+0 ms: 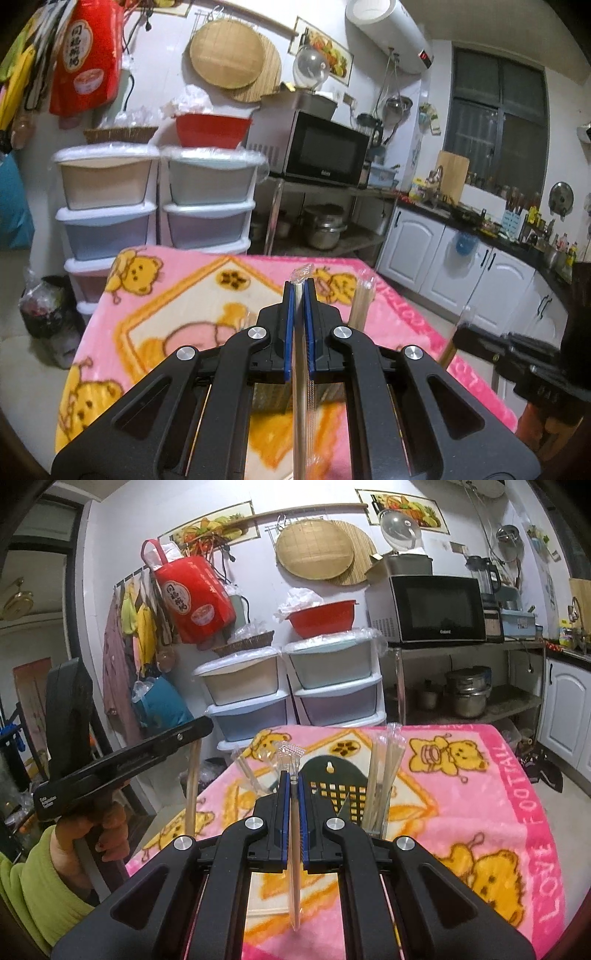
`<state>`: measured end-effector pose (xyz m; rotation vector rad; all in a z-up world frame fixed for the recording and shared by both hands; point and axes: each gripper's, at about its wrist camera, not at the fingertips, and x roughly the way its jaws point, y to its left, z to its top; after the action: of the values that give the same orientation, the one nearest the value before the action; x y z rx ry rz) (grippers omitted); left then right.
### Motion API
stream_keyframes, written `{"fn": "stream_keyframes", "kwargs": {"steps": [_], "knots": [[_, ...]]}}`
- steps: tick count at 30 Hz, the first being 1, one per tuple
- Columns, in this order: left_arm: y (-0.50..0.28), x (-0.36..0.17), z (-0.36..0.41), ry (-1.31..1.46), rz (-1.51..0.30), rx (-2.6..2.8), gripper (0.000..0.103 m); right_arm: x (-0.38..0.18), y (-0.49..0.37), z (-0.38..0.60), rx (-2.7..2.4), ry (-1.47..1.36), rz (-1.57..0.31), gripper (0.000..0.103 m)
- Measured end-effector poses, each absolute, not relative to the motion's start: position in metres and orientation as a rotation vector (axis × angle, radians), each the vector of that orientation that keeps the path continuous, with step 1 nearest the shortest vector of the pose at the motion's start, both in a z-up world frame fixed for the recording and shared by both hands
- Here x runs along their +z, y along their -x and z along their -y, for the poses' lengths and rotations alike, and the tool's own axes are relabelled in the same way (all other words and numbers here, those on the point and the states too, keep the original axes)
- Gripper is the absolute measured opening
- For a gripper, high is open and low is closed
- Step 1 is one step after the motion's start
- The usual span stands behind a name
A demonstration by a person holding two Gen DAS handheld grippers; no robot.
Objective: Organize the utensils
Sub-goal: 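Lower both held chopsticks into the caddy slots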
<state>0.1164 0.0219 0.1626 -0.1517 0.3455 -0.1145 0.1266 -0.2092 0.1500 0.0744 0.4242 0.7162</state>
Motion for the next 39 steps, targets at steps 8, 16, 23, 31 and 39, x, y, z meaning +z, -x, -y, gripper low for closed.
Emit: {"fn": "stream_keyframes", "kwargs": {"steps": [8,16,23,31,39], "knots": [[-0.125,0.194,-0.021,0.16,-0.253,-0.088,0.003,0.162,-0.129,0.213,0.698,-0.079,-0.391,0.005],[-0.139,0.216,-0.023,0.155,-0.206,-0.044,0.003,0.177,-0.13,0.212,0.693,-0.063,-0.354,0.005],[-0.153,0.231,-0.026,0.137,-0.162,0.007,0.003,0.186,-0.133,0.215,0.672,-0.062,-0.324,0.005],[-0.165,0.245,-0.032,0.14,-0.081,0.103,0.003,0.197,-0.141,0.217,0.652,-0.076,-0.289,0.005],[-0.189,0.248,-0.035,0.137,-0.039,0.167,0.003,0.214,-0.154,0.209,0.599,-0.039,-0.208,0.005]]}}
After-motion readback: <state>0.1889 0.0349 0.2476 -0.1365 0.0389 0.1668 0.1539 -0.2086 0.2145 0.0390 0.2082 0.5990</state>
